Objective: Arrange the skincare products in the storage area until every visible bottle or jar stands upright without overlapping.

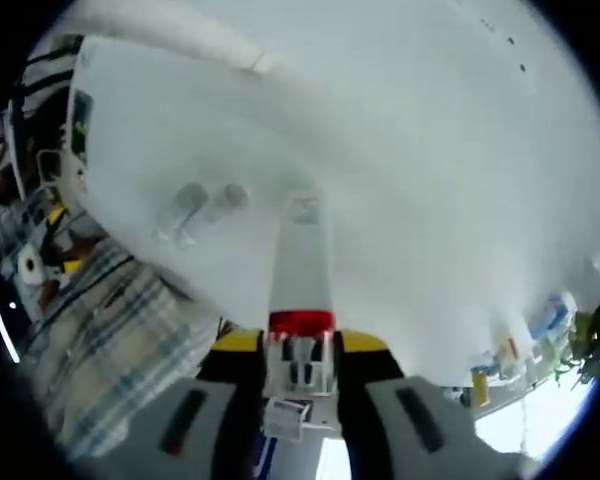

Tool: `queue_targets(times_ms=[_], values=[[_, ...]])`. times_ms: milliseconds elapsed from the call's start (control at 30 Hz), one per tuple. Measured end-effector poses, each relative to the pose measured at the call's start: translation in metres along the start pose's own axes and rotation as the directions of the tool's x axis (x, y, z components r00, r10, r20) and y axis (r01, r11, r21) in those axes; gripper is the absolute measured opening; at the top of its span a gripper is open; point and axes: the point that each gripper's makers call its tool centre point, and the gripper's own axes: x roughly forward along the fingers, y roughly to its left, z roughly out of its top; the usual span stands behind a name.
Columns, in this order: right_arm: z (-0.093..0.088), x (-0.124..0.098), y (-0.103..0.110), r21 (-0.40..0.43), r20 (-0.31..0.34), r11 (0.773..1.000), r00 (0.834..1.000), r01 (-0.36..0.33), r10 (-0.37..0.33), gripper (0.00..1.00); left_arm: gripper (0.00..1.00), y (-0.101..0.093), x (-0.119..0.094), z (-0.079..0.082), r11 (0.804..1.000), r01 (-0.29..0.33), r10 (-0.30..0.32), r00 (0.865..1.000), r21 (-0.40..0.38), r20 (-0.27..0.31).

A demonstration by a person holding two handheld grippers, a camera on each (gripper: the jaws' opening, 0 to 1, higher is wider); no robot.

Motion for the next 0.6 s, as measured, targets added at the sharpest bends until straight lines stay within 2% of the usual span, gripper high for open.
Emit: queue_targets(times_ms=[600], values=[[0.019, -0.015, 0.000, 0.030, 0.004, 0.999, 1.000, 0.014, -0.014, 0.26, 0.57, 0.002, -0.004, -0.004, 1.000, -0.008, 0.008, 1.000, -0.006, -0.014]])
